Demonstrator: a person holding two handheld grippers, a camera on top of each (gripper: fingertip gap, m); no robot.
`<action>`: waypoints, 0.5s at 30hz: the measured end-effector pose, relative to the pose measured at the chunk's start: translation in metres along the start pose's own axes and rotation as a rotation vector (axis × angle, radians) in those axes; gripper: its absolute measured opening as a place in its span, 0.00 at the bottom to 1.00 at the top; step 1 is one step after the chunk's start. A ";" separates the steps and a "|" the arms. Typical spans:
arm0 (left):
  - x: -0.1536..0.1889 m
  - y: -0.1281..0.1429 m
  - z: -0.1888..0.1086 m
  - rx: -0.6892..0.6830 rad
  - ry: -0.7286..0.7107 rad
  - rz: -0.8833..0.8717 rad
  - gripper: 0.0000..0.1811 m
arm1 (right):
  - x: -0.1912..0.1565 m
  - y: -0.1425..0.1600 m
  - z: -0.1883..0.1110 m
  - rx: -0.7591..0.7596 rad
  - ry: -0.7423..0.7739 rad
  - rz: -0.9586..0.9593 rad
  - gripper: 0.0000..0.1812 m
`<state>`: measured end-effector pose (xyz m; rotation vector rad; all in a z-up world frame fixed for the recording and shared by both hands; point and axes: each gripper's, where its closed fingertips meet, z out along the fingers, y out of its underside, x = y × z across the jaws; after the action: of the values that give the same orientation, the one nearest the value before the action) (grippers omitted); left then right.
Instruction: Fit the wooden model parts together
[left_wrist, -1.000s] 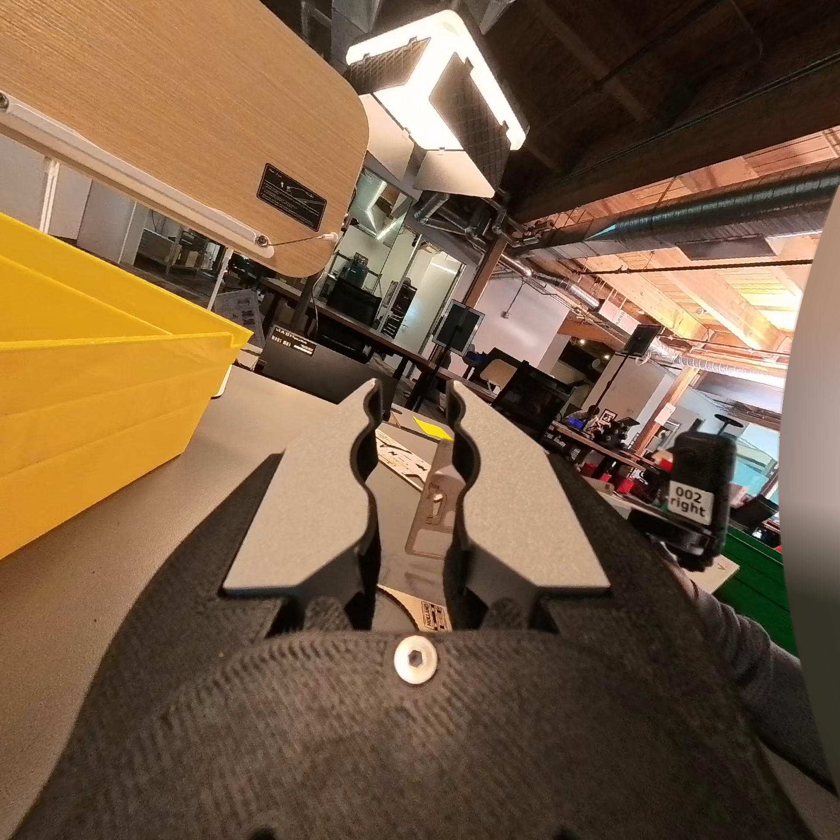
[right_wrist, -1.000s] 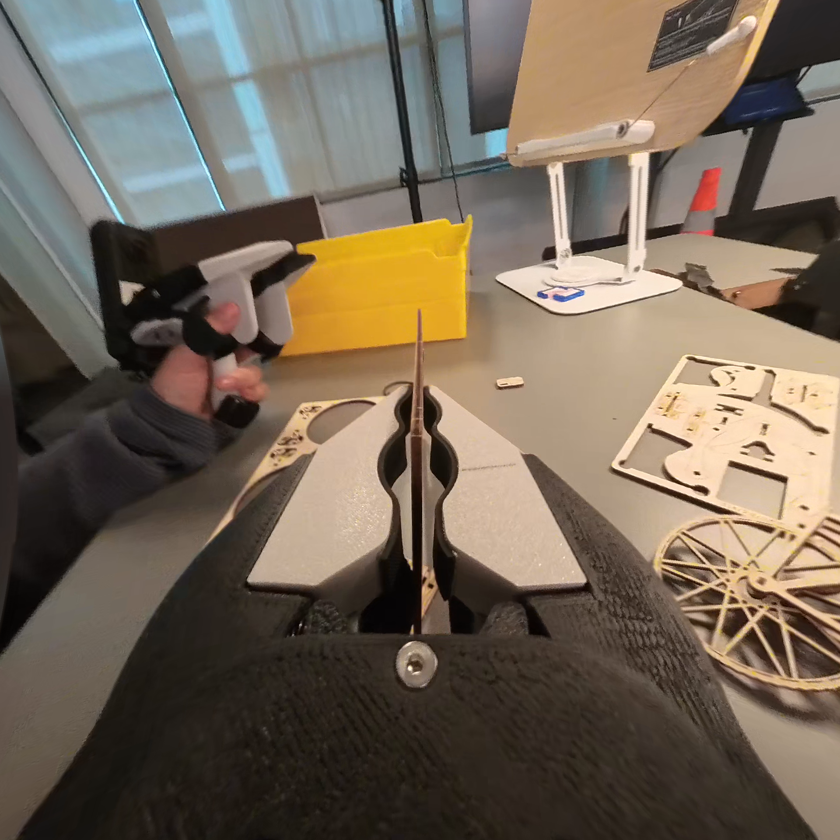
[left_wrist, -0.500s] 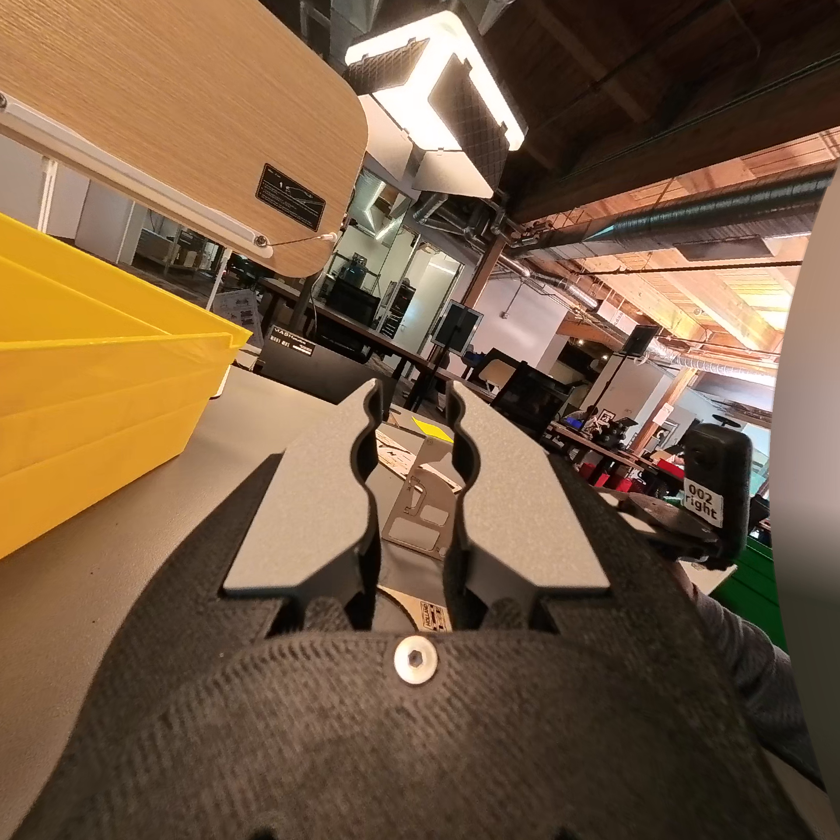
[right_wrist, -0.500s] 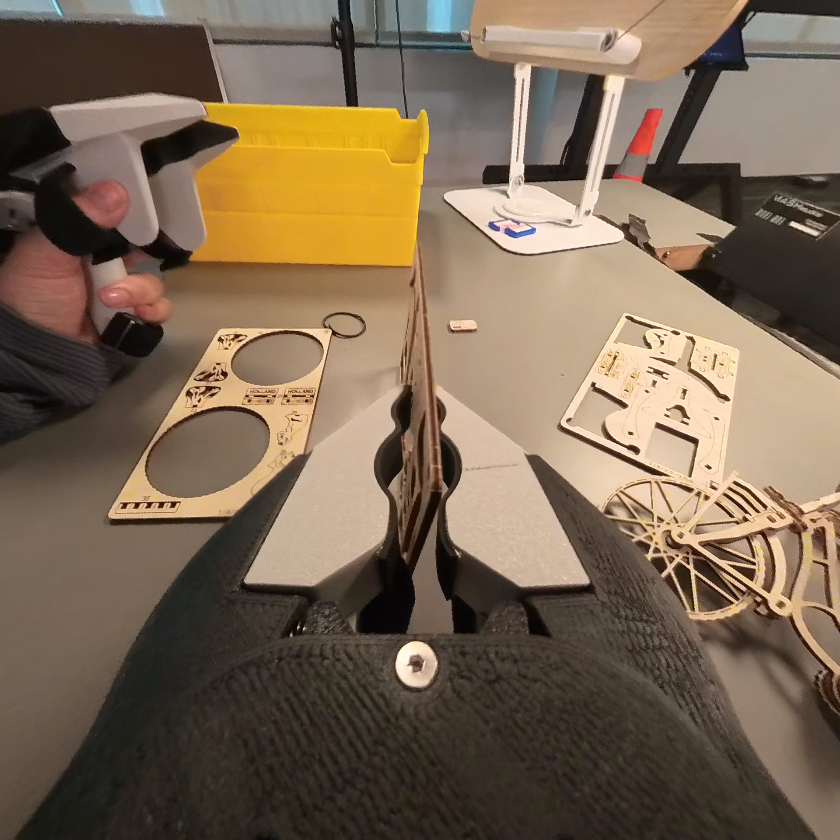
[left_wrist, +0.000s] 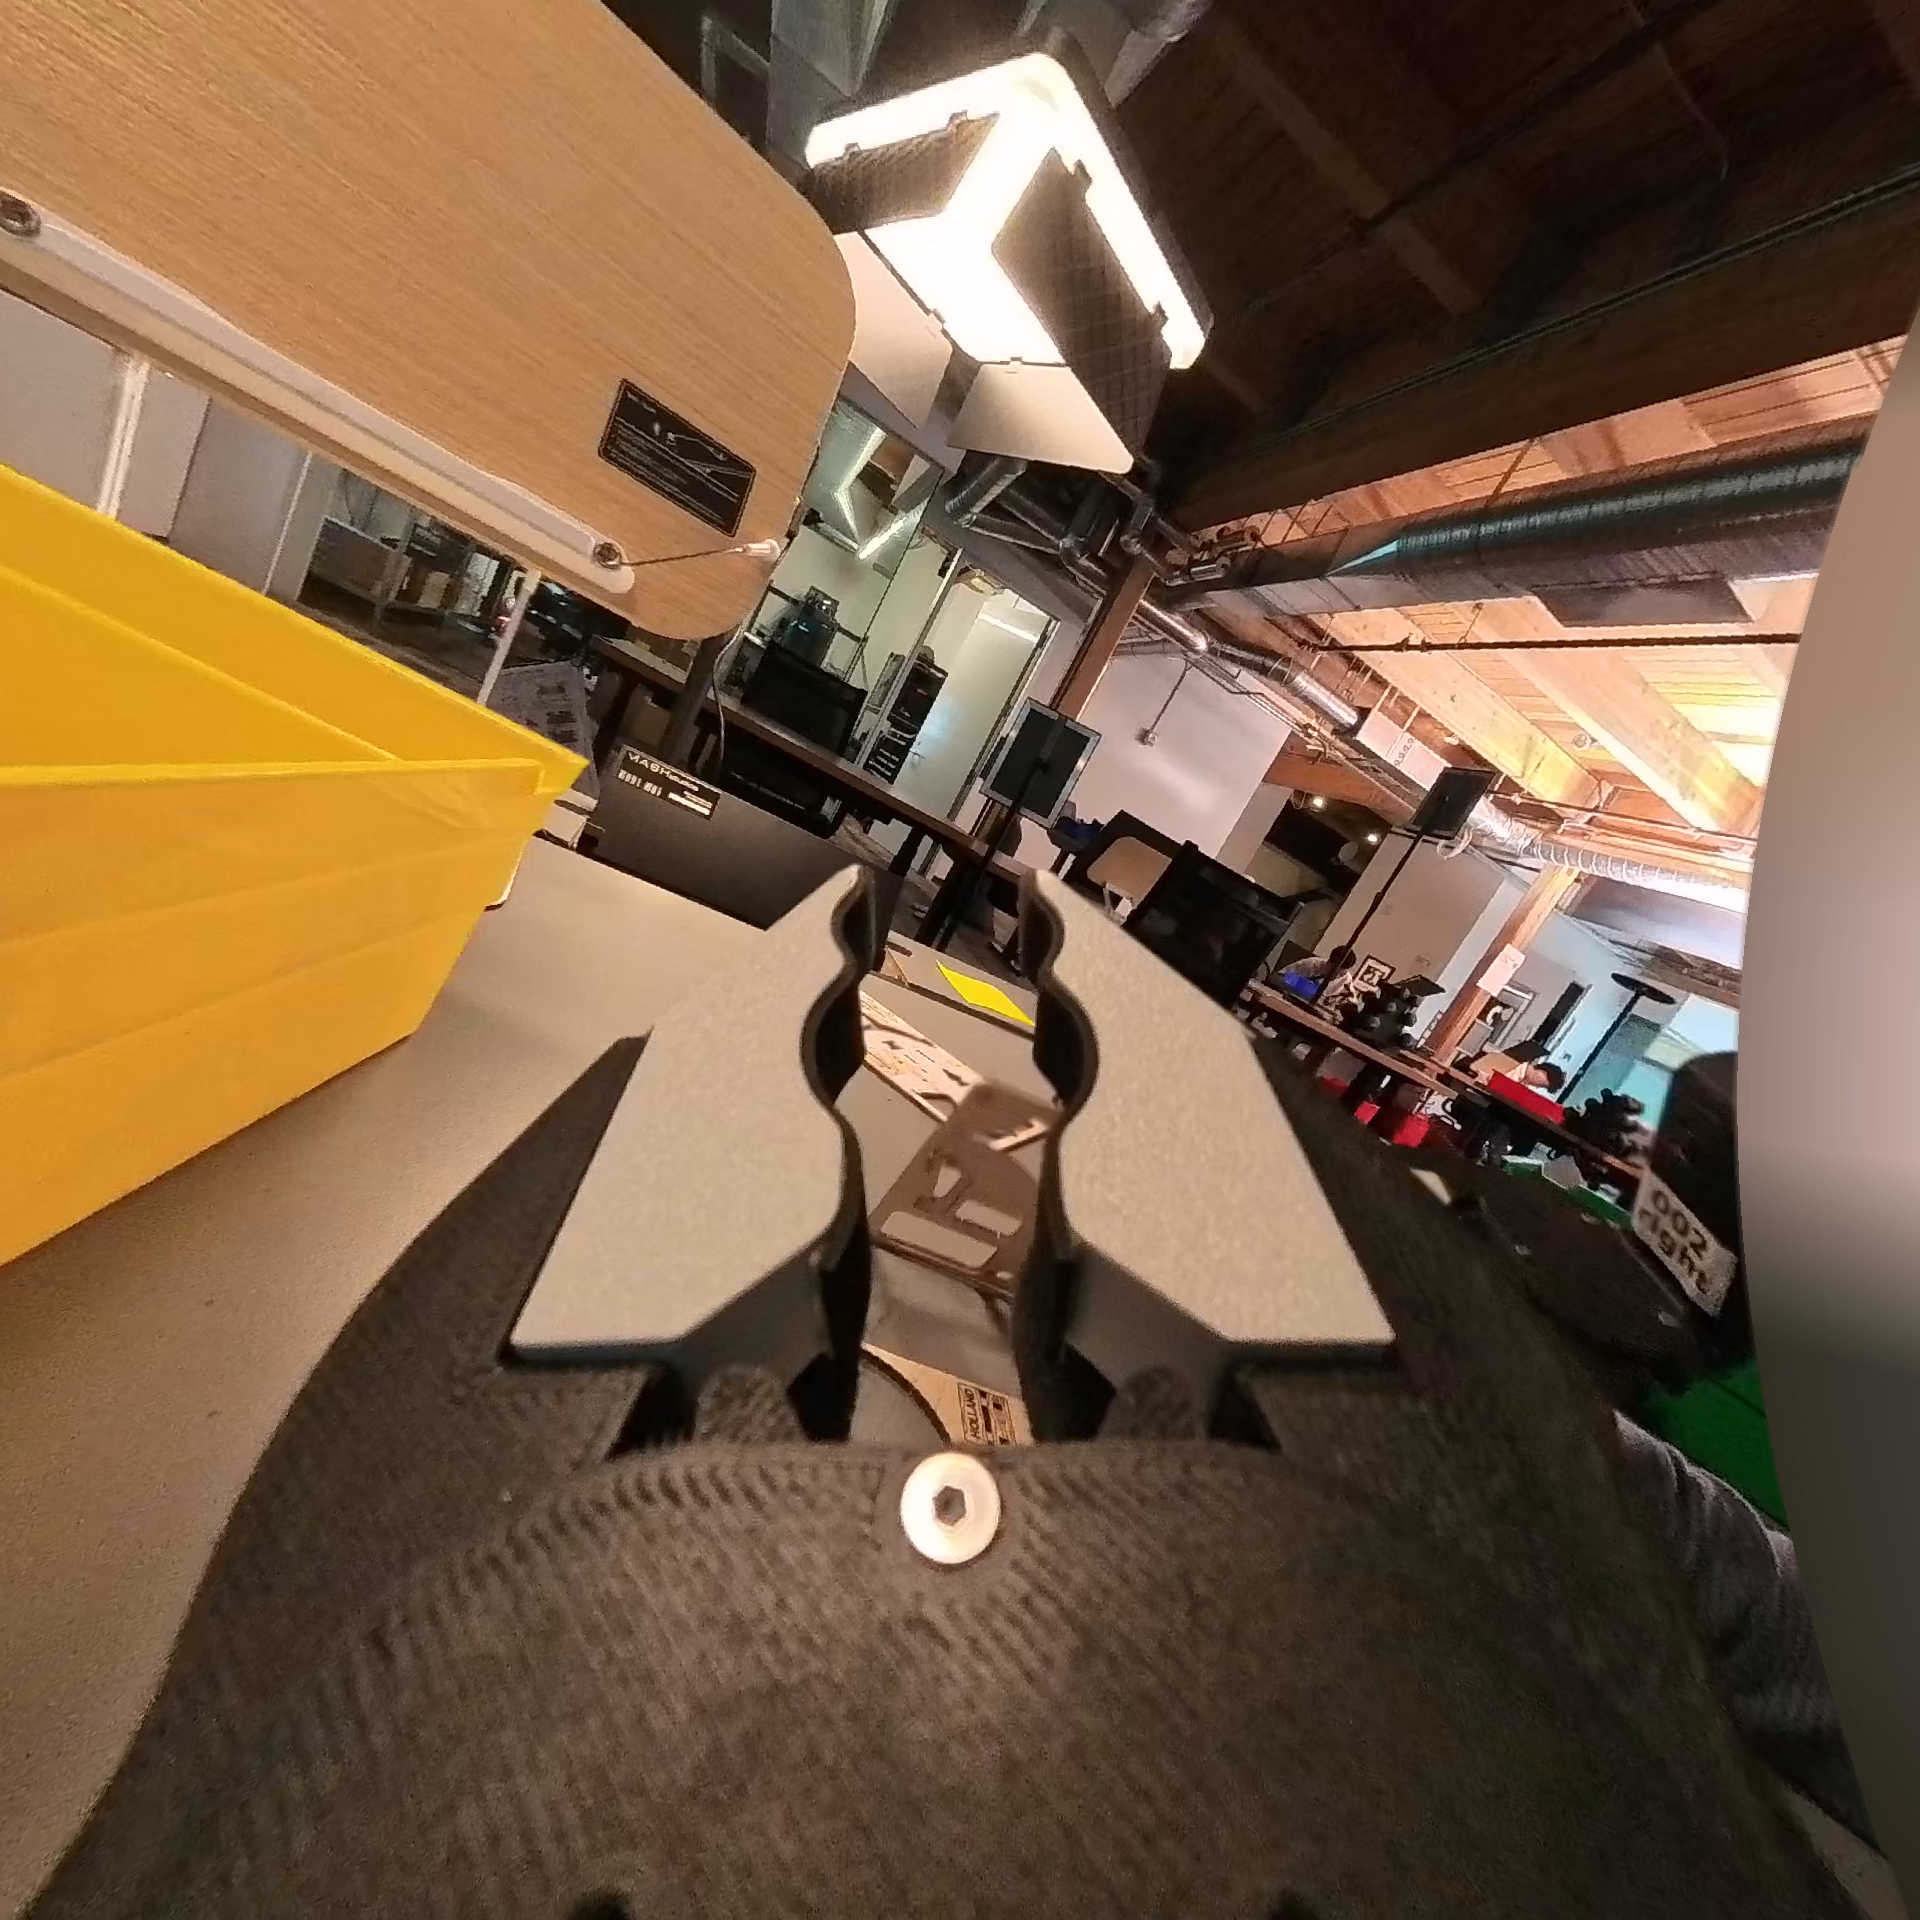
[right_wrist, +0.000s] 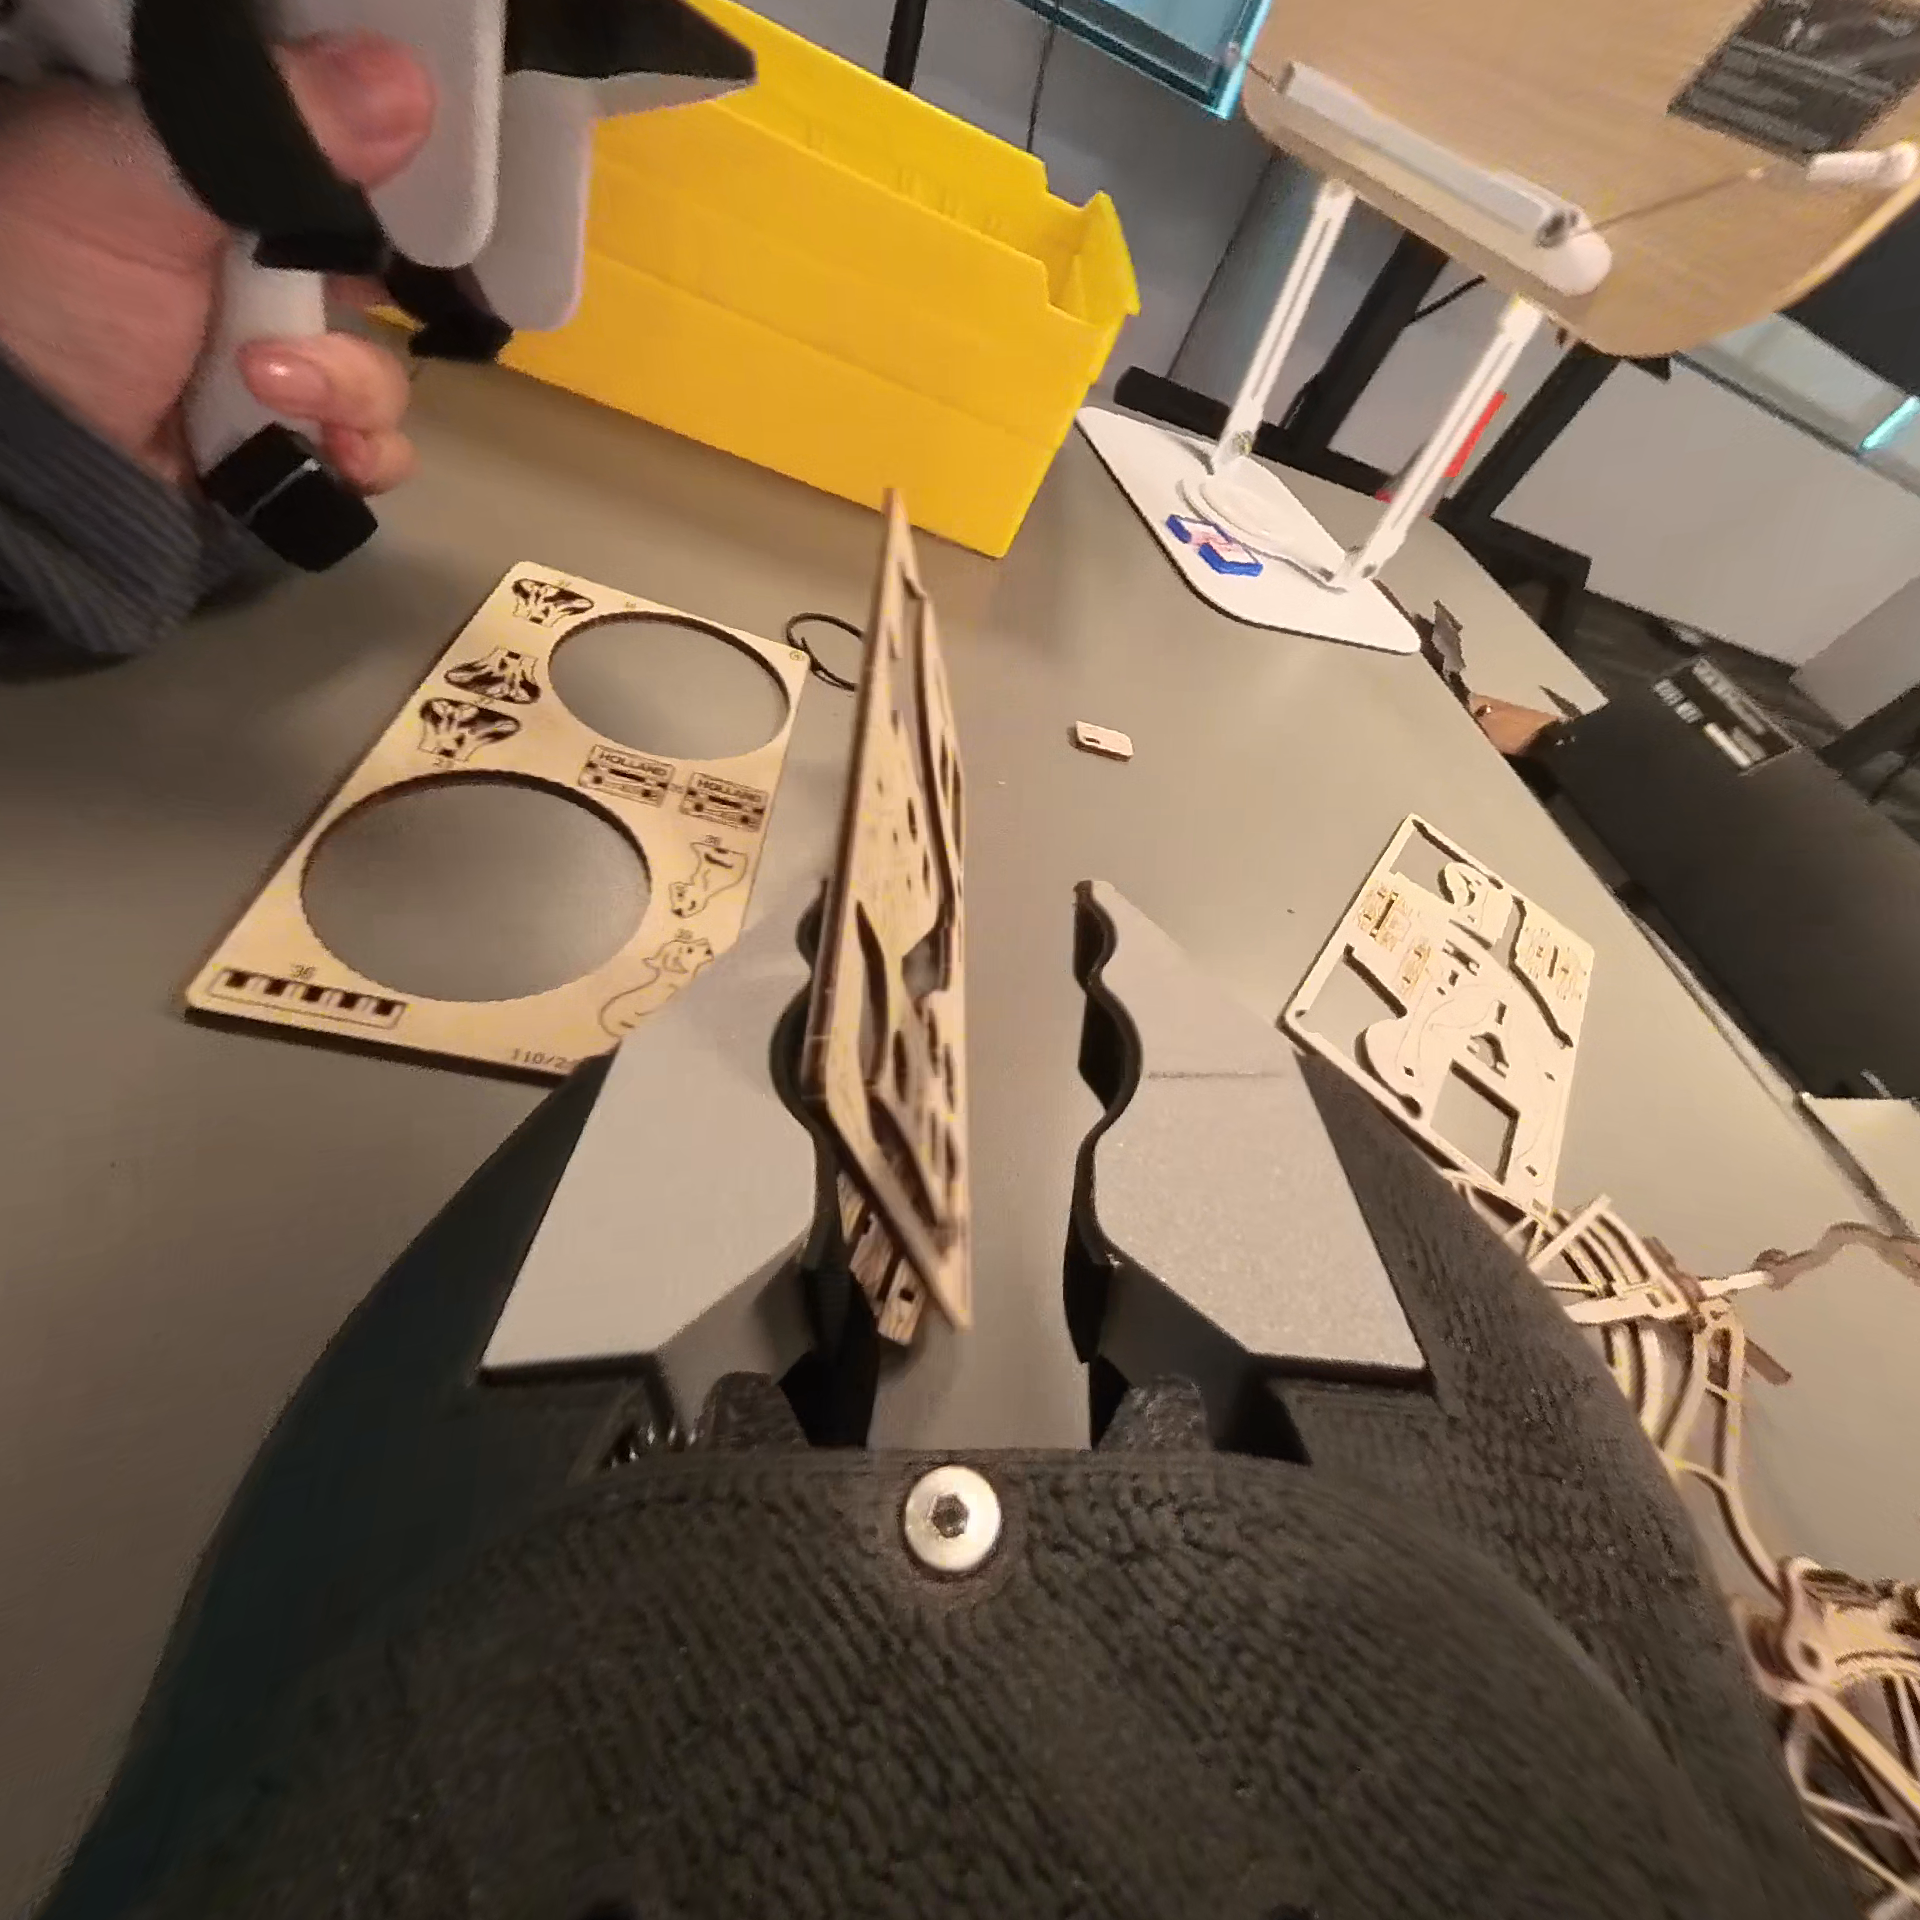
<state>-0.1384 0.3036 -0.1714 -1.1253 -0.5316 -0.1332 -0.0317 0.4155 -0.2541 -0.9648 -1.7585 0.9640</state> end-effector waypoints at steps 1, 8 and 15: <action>-0.001 -0.001 -0.001 0.005 -0.002 -0.003 0.14 | -0.002 -0.001 -0.001 0.002 0.004 -0.017 0.26; -0.002 -0.001 -0.001 0.010 -0.009 -0.004 0.15 | -0.015 -0.014 -0.027 0.091 0.031 -0.059 0.36; -0.001 0.005 0.003 -0.022 -0.010 0.018 0.14 | 0.003 -0.043 -0.109 0.277 0.123 0.022 0.34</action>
<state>-0.1381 0.3085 -0.1750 -1.1525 -0.5297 -0.1175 0.0595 0.4231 -0.1809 -0.8470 -1.4696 1.1047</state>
